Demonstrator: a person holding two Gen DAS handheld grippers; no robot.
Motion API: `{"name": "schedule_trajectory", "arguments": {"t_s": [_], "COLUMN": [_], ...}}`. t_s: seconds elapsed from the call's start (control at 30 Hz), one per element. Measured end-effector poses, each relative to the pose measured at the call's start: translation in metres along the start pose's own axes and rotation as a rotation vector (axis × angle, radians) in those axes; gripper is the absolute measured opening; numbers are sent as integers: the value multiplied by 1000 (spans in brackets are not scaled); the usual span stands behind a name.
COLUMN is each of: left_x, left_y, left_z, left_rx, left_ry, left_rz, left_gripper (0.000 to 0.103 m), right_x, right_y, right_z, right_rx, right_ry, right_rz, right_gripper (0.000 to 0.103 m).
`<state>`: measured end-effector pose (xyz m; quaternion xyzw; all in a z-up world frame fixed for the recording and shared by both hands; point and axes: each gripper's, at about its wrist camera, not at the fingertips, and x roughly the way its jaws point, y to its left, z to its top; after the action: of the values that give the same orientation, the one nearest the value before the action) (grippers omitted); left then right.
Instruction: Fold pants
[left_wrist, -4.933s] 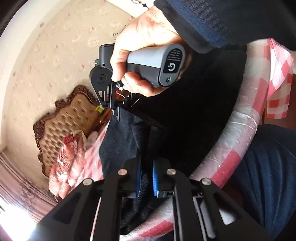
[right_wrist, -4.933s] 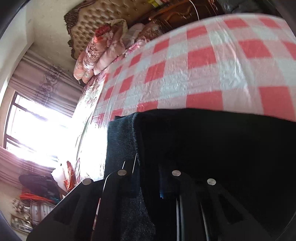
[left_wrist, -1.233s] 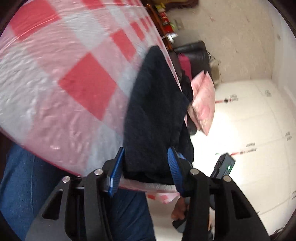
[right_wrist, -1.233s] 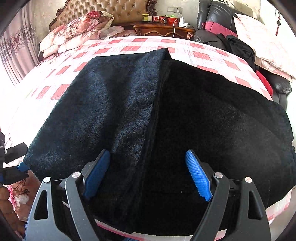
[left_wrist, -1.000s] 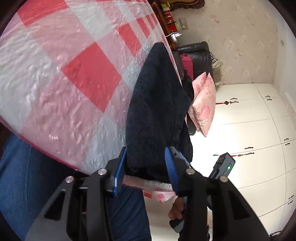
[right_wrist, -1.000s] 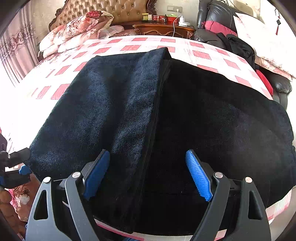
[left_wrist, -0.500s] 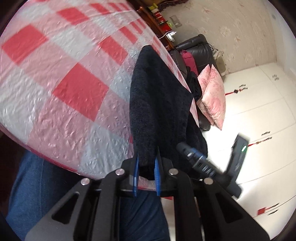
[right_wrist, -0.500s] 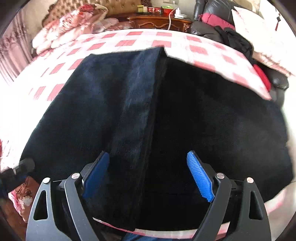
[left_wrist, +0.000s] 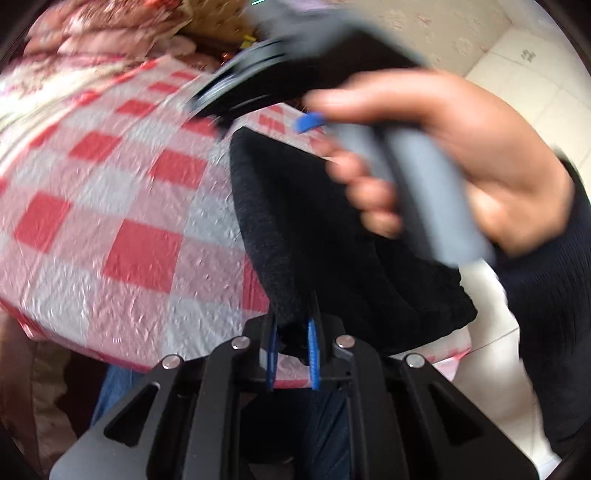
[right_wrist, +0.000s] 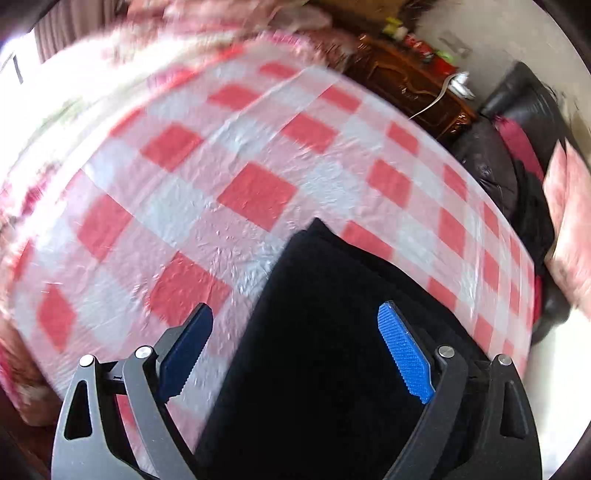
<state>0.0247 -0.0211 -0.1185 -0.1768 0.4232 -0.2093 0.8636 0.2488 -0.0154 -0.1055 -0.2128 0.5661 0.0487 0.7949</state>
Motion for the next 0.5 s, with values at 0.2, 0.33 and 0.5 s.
{"name": "schedule_trajectory", "arguments": {"t_s": [0.2,0.33,0.5], "left_x": [-2,-6,-11], "left_y": [-1,-5,-7], "left_z": [3,1,3], "left_rx": [5,25,28], "left_ry": [-9,-17,-30], "left_rz": [-12,-10,-9], "left_gripper": [13,13,12], "right_x": [37,41,39], "right_y": [20,14,-6], "right_z": [5,5,4], "right_rx": [-51,-18,38], "right_ry": [84,75,60], "right_rz": [-109,-84,-28], "right_gripper": [71,56,33]}}
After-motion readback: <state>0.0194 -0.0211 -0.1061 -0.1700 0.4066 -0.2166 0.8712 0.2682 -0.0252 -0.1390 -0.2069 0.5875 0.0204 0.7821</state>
